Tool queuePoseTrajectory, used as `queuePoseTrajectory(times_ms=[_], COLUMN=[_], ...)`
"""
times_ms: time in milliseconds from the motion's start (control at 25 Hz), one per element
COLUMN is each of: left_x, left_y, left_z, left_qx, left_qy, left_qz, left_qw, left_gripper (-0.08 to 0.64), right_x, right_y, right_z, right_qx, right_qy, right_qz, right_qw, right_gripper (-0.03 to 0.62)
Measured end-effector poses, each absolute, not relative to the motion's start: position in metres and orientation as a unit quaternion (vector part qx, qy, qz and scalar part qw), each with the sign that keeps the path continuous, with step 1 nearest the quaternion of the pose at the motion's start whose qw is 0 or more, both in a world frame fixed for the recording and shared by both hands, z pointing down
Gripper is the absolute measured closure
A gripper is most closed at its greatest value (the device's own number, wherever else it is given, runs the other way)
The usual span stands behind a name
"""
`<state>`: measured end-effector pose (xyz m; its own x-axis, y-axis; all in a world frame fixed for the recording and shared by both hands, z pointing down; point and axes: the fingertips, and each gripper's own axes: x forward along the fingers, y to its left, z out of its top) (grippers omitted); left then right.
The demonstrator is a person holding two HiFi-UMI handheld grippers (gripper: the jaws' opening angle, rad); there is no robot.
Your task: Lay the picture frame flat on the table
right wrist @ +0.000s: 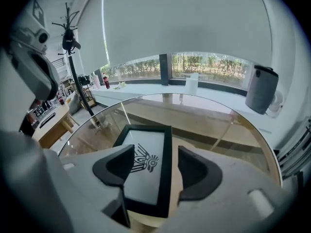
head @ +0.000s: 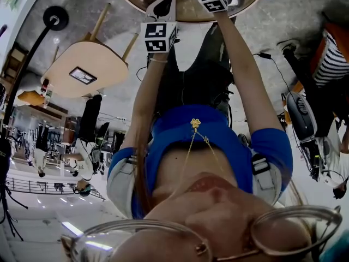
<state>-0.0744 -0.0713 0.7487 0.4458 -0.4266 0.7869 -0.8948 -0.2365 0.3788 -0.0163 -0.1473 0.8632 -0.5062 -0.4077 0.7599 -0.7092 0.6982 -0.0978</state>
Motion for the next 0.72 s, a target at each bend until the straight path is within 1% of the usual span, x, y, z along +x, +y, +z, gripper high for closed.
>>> queuePoseTrajectory(times_ms=[160, 280, 360, 440, 600, 720], left_x=[-0.07, -0.065, -0.063, -0.061, -0.064, -0.065], left_y=[-0.073, -0.075, -0.075, -0.074, -0.075, -0.076], left_z=[0.748, 0.746, 0.744, 0.742, 0.738, 0.734], left_qx=[0.737, 0.739, 0.741, 0.742, 0.744, 0.748], left_qy=[-0.449, -0.447, -0.446, -0.446, -0.446, -0.445], left_qz=[0.278, 0.276, 0.276, 0.276, 0.272, 0.27], left_qw=[0.422, 0.421, 0.42, 0.418, 0.416, 0.412], left_gripper=[0.563, 0.563, 0.563, 0.563, 0.563, 0.563], right_x=[-0.012, -0.011, -0.011, -0.01, -0.013, -0.019], right_y=[-0.141, -0.135, -0.13, -0.125, -0.12, -0.118], right_z=[0.852, 0.847, 0.844, 0.841, 0.835, 0.826], right_qx=[0.322, 0.31, 0.3, 0.294, 0.281, 0.266], right_qy=[-0.85, -0.855, -0.858, -0.859, -0.862, -0.867], right_qz=[0.197, 0.194, 0.193, 0.193, 0.192, 0.193], right_qw=[0.367, 0.367, 0.37, 0.372, 0.375, 0.374], right_gripper=[0.336, 0.402, 0.428, 0.469, 0.584, 0.591])
